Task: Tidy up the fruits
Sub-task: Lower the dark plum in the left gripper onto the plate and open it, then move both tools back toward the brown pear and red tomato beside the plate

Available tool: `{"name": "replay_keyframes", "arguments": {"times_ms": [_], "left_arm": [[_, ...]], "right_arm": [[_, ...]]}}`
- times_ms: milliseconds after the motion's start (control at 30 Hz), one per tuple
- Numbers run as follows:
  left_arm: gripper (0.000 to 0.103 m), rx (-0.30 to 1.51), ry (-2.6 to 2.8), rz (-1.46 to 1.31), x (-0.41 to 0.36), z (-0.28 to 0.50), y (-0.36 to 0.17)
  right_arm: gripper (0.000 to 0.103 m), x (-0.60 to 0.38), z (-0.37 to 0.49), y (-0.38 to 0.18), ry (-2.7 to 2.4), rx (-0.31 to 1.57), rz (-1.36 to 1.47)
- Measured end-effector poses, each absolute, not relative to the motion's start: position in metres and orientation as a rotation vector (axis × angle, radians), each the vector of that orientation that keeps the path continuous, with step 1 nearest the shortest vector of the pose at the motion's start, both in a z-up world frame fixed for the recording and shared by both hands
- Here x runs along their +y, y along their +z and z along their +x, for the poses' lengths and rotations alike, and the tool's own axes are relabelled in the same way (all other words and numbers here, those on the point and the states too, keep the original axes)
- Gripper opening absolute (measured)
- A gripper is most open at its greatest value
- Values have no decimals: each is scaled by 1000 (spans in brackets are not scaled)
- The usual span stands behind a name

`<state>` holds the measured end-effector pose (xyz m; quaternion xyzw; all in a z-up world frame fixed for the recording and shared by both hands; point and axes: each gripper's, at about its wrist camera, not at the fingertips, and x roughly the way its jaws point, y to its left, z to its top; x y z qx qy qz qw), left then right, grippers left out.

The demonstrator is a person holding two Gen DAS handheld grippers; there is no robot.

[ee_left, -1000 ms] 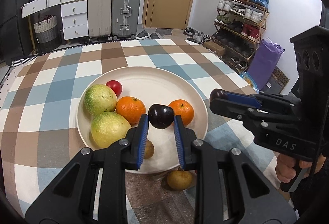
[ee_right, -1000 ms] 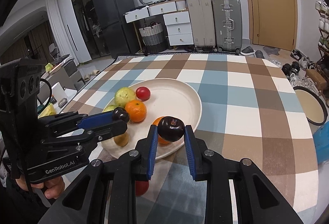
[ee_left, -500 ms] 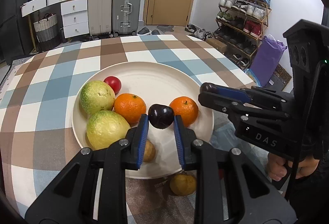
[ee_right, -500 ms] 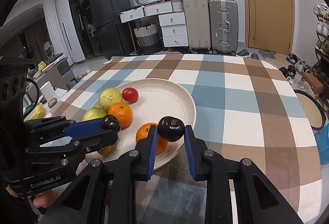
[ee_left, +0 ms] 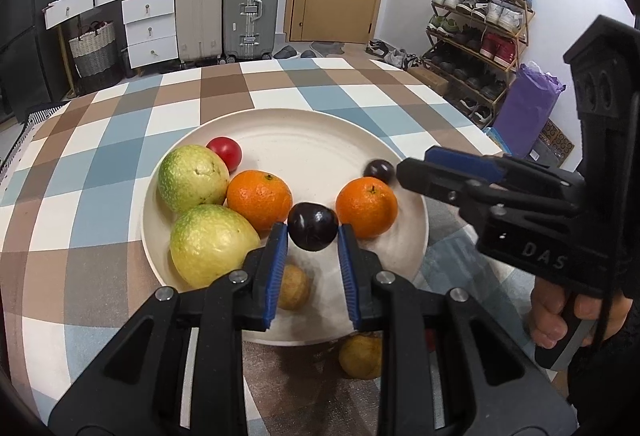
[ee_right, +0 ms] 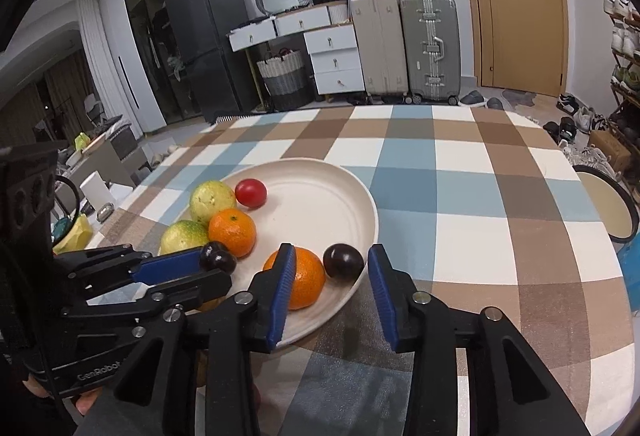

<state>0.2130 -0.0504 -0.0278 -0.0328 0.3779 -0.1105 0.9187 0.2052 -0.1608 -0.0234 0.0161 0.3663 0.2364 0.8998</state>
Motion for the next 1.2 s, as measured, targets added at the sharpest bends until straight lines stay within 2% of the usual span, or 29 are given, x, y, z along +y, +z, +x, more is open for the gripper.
{"name": "replay_keyframes", "arguments": {"times_ms": [67, 233, 300, 400, 433, 467, 500, 533, 567, 633, 700, 767, 1200], "left_arm": [[22, 772, -227, -73, -49, 212, -27], [23, 772, -207, -72, -47, 209, -24], [23, 775, -202, -68, -47, 207, -22], [37, 775, -201, -76, -45, 201, -17], [46, 774, -203, -81, -44, 197, -15], [60, 767, -197, -82, -42, 193, -11], [67, 757, -184, -77, -41, 187, -8], [80, 742, -164, -68, -40, 181, -4], [85, 726, -151, -60, -39, 174, -1], [86, 703, -144, -56, -35, 161, 4], [91, 706, -140, -68, -30, 151, 6], [102, 706, -129, -90, -24, 139, 6], [102, 698, -102, -115, -12, 103, 2]], "right_arm": [[50, -163, 203, -21, 494, 737, 43], [64, -167, 201, -21, 473, 737, 40], [66, -168, 199, -20, 467, 735, 33], [81, -170, 195, -16, 443, 760, 21], [90, -172, 192, -15, 449, 770, 26], [94, -173, 188, -12, 457, 779, 35], [96, -175, 184, -11, 465, 786, 41], [101, -176, 180, -10, 471, 797, 44], [103, -177, 176, -9, 472, 806, 44], [103, -179, 166, -5, 474, 814, 46], [103, -180, 157, -4, 475, 818, 50], [103, -181, 149, -2, 480, 822, 56], [103, -172, 119, 4, 477, 817, 36]]}}
